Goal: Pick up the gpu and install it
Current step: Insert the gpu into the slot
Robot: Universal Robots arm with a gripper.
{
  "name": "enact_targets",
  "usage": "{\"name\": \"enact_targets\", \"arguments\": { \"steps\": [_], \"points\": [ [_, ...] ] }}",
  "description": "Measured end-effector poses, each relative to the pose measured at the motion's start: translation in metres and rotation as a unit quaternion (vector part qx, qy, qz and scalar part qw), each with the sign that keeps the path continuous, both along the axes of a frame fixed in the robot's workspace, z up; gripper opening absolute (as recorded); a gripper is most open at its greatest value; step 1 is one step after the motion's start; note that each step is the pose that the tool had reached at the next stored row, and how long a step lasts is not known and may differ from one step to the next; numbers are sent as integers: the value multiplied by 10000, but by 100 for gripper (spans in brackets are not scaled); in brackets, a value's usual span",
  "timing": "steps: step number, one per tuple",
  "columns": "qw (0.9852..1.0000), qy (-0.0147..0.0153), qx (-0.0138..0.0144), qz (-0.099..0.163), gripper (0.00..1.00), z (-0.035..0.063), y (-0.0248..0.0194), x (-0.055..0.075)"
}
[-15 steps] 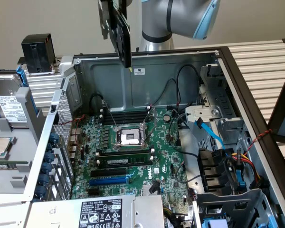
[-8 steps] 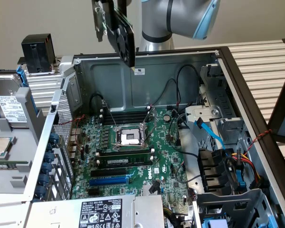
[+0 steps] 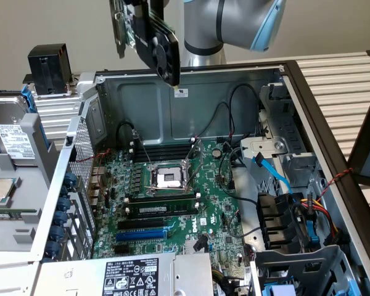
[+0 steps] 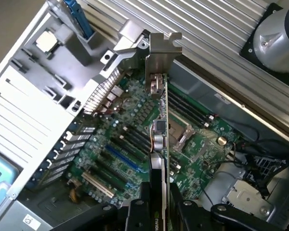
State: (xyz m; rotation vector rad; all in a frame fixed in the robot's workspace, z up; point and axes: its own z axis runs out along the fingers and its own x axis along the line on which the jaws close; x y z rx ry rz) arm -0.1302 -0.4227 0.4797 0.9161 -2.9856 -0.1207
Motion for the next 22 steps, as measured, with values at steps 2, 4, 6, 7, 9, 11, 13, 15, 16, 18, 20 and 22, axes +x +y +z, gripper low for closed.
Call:
{"name": "enact_targets", "arguments": {
  "steps": [2,4,6,7,9,11,13,15,16,18,20,22],
  "points": [
    [9998,0,0,183,27,-1,0,0],
    [9993,0,0,365,27,-2,0,0],
    [9985,0,0,545,27,-3,0,0],
    [9980,0,0,635,27,-3,0,0],
    [9967,0,0,817,27,-5,0,0],
    [9950,0,0,998,27,-5,0,0],
    [9930,0,0,1177,27,-6,0,0],
    [9907,0,0,1360,27,-7,0,0],
    [9894,0,1,1450,27,-8,0,0],
    [9866,0,0,1630,27,-9,0,0],
    [9835,0,0,1807,27,-9,0,0],
    [9800,0,0,1989,27,-10,0,0]
  ]
}}
